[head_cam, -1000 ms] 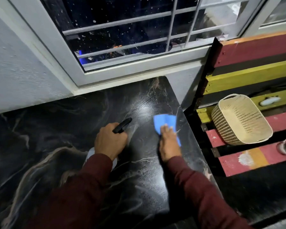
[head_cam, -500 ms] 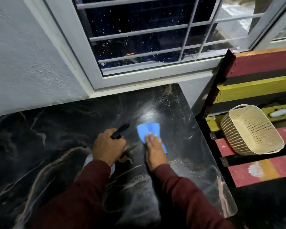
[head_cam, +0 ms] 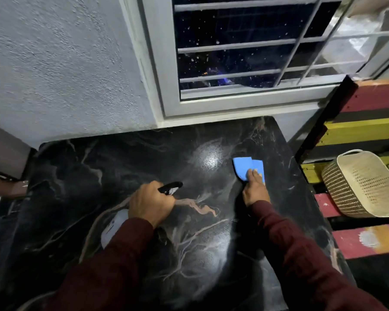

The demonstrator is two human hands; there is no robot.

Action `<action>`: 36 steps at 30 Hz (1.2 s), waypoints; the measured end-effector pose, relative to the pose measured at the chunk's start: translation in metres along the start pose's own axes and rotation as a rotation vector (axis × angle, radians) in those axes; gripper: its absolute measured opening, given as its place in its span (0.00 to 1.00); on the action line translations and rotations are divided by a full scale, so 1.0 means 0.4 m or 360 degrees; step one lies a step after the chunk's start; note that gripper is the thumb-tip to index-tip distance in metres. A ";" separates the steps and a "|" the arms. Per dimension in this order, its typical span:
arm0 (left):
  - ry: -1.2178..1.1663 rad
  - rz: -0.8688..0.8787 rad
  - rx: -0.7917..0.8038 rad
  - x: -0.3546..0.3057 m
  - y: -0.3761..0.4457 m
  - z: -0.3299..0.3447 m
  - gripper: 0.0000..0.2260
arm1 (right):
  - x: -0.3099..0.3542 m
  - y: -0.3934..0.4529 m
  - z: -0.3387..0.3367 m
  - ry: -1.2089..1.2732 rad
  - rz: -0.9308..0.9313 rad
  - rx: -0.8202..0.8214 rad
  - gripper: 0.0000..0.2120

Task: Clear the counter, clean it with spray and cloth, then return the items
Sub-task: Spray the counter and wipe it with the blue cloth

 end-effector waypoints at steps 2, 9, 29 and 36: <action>0.0009 -0.0008 -0.0009 0.024 0.005 -0.016 0.08 | -0.001 0.004 -0.004 -0.0010 0.0026 0.0034 0.29; -0.0167 -0.0073 -0.0127 0.085 0.025 -0.060 0.07 | 0.106 -0.114 0.068 -0.0005 0.0014 -0.0064 0.25; -0.0454 -0.0275 -0.0529 0.145 0.159 -0.068 0.11 | 0.264 0.269 0.002 -0.0195 0.0082 -0.0398 0.30; -0.0416 -0.0301 -0.0535 0.141 0.178 -0.057 0.06 | 0.692 -0.138 0.418 -0.0713 -0.1444 0.0083 0.27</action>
Point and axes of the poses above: each hand's wrist, its own y-axis towards the middle knuckle, its own z-axis out of the palm, x = y × z, the point moved 9 cm from there along y, towards the middle knuckle, and after that the axes turned 12 degrees about z, right-handed, at the moved point
